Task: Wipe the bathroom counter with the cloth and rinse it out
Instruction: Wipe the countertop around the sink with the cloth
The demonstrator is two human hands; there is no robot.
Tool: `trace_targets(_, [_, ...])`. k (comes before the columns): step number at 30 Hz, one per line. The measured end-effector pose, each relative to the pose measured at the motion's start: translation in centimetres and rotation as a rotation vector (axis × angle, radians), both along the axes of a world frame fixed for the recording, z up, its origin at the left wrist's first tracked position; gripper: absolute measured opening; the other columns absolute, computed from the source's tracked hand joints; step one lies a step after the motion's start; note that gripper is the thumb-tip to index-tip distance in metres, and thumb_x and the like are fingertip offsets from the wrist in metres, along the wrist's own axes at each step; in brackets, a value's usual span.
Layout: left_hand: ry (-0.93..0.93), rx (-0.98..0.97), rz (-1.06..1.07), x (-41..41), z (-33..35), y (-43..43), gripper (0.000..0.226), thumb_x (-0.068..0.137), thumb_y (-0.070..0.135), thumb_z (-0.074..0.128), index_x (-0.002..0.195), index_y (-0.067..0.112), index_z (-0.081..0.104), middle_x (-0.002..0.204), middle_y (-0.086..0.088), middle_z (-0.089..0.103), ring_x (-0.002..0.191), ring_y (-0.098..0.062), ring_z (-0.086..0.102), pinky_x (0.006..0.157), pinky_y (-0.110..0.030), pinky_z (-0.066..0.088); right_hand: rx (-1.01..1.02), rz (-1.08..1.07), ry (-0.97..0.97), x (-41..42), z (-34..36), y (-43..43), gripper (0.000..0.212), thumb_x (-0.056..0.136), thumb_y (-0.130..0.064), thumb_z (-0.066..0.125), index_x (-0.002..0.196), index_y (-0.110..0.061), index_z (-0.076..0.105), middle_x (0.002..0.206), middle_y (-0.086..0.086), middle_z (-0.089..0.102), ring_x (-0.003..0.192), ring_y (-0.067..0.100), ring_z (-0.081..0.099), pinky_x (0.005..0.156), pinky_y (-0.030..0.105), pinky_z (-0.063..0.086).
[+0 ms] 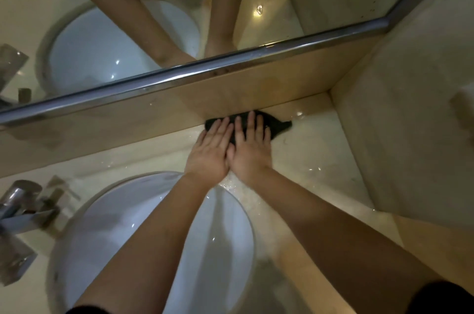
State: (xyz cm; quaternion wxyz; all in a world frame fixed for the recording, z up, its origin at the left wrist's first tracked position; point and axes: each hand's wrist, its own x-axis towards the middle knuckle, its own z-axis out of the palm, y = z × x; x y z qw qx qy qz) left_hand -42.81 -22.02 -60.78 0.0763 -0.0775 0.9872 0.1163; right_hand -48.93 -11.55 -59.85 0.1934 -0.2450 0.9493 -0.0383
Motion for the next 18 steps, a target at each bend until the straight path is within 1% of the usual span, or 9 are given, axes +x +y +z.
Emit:
trace_targets(2, [-0.014,-0.034,0.043,2.3,-0.1,-2.2,0.057,0.096,0.035,0.023,0.146,0.012,0.036,0.154,-0.003,0.031,0.143,-0.017,0.026,0.114,-0.04,0.026,-0.026,0.051,-0.019,1.9,0.0,-2.0,0.069,0.096,-0.043,0.03,0.153,-0.017,0.0,0.158,0.018,-0.01,0.146,0.033,-0.008,0.116,0.047,-0.006])
trace_targets(5, [-0.078,-0.051,0.063,4.6,0.0,-4.2,0.062,0.095,0.039,0.019,0.149,0.012,0.03,0.157,-0.004,0.025,0.145,-0.019,0.021,0.116,-0.043,0.023,-0.015,0.128,-0.04,3.7,-0.1,-3.8,0.067,0.097,-0.043,0.028,0.153,-0.018,-0.001,0.158,0.016,-0.012,0.146,0.032,-0.011,0.117,0.046,-0.007])
trace_targets(7, [-0.096,-0.08,0.071,4.9,0.2,-4.1,0.065,0.093,0.041,0.015,0.149,0.012,0.027,0.158,-0.004,0.021,0.146,-0.02,0.018,0.117,-0.045,0.016,-0.018,0.166,-0.052,3.8,0.0,-3.9,0.065,0.098,-0.042,0.027,0.153,-0.021,-0.001,0.159,0.014,-0.013,0.146,0.03,-0.012,0.117,0.045,-0.007])
trace_targets(10, [-0.136,-0.111,0.098,4.5,0.7,-3.0,0.071,0.088,0.045,0.008,0.151,0.012,0.021,0.159,-0.006,0.015,0.147,-0.022,0.011,0.117,-0.045,0.005,-0.023,0.236,-0.056,2.8,0.2,-2.5,0.063,0.099,-0.042,0.027,0.153,-0.024,0.0,0.159,0.012,-0.013,0.146,0.029,-0.013,0.118,0.045,-0.006])
trace_targets(13, [-0.184,-0.112,0.047,3.4,1.4,-1.0,0.078,0.084,0.048,0.001,0.152,0.012,0.008,0.161,-0.008,0.002,0.148,-0.022,0.0,0.118,-0.042,-0.003,0.029,0.237,-0.022,1.8,0.1,0.3,0.063,0.099,-0.045,0.027,0.152,-0.027,-0.003,0.159,0.011,-0.013,0.146,0.03,-0.011,0.118,0.046,-0.005])
trace_targets(14, [-0.199,-0.115,0.023,2.8,1.5,-0.1,0.074,0.087,0.048,0.002,0.152,0.013,0.002,0.161,-0.007,-0.003,0.148,-0.022,-0.005,0.118,-0.041,-0.007,0.054,0.222,-0.007,1.5,0.1,1.5,0.064,0.099,-0.045,0.026,0.152,-0.028,-0.004,0.159,0.011,-0.013,0.146,0.03,-0.011,0.118,0.047,-0.005])
trace_targets(15, [-0.205,-0.111,0.002,2.1,1.6,1.1,0.069,0.092,0.046,0.008,0.152,0.013,-0.002,0.16,-0.007,-0.008,0.148,-0.022,-0.009,0.118,-0.04,-0.009,0.075,0.203,0.006,1.1,0.1,2.9,0.064,0.098,-0.046,0.025,0.152,-0.029,-0.006,0.159,0.01,-0.013,0.146,0.03,-0.011,0.118,0.048,-0.005])
trace_targets(17, [-0.215,-0.083,-0.035,0.5,1.8,3.8,0.066,0.099,0.041,0.023,0.152,0.013,-0.005,0.16,-0.009,-0.011,0.147,-0.023,-0.012,0.118,-0.038,-0.011,0.092,0.163,0.009,0.1,0.2,6.0,0.064,0.098,-0.048,0.023,0.151,-0.031,-0.008,0.16,0.009,-0.013,0.146,0.03,-0.012,0.118,0.049,-0.004])
trace_targets(18, [-0.22,-0.069,-0.055,-0.4,1.9,5.3,0.067,0.1,0.04,0.027,0.152,0.012,-0.005,0.159,-0.011,-0.012,0.147,-0.025,-0.013,0.118,-0.037,-0.01,0.094,0.141,0.004,-0.5,0.2,7.6,0.064,0.098,-0.049,0.023,0.151,-0.032,-0.008,0.16,0.008,-0.013,0.146,0.031,-0.013,0.118,0.05,-0.004])
